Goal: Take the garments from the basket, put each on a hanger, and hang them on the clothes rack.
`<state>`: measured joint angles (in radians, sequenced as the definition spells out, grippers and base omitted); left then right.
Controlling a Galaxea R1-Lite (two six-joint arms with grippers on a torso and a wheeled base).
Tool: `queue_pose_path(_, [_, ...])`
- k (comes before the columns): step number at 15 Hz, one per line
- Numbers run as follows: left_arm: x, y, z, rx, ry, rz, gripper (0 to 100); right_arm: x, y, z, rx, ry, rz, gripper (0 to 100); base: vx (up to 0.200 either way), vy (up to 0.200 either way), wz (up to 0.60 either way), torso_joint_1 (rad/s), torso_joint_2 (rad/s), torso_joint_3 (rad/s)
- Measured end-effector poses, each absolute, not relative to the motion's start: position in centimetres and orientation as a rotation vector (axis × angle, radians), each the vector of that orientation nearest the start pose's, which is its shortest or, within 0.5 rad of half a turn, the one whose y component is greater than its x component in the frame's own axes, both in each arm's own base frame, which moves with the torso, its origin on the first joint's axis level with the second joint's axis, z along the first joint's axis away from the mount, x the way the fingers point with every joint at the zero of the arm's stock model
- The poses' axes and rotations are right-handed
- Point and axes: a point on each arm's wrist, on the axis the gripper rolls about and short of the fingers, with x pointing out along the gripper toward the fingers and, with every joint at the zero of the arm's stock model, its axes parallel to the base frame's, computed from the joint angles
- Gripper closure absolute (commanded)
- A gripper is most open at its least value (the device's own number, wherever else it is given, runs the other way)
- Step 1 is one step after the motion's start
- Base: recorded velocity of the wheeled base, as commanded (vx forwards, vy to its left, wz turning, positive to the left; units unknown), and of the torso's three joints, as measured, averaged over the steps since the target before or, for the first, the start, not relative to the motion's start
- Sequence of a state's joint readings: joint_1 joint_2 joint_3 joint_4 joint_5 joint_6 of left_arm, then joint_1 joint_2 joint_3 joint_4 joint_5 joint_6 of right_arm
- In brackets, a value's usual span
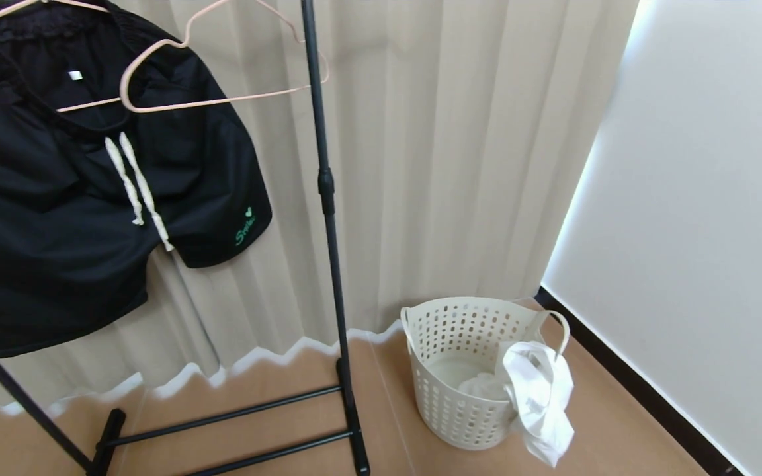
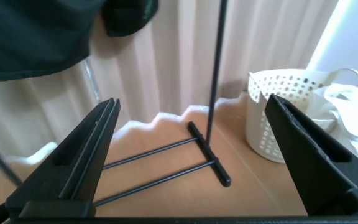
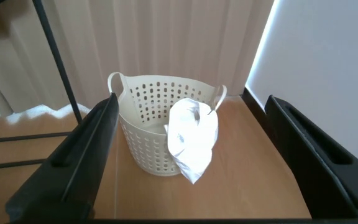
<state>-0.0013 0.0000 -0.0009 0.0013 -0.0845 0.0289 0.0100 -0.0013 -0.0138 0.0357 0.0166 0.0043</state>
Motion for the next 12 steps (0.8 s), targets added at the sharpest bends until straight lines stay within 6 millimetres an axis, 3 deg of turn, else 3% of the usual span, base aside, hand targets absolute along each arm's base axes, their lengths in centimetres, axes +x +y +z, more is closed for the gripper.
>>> queue_pose_path(8, [-2.3,-0.19,7.57,0.031,-0.001,-0.087,0,-2.4,0.01,7.57,0.005,0.02,0.027,0,0.0,0.0,0.0,0.0,0.0,0.0])
queue_pose_path(12, [-2.3,-0.19,7.57,0.03,-0.001,-0.088,0,-2.4,0.01,7.57,0.005,0.02,0.027,0,0.0,0.0,0.0,0.002,0.0,-0.15])
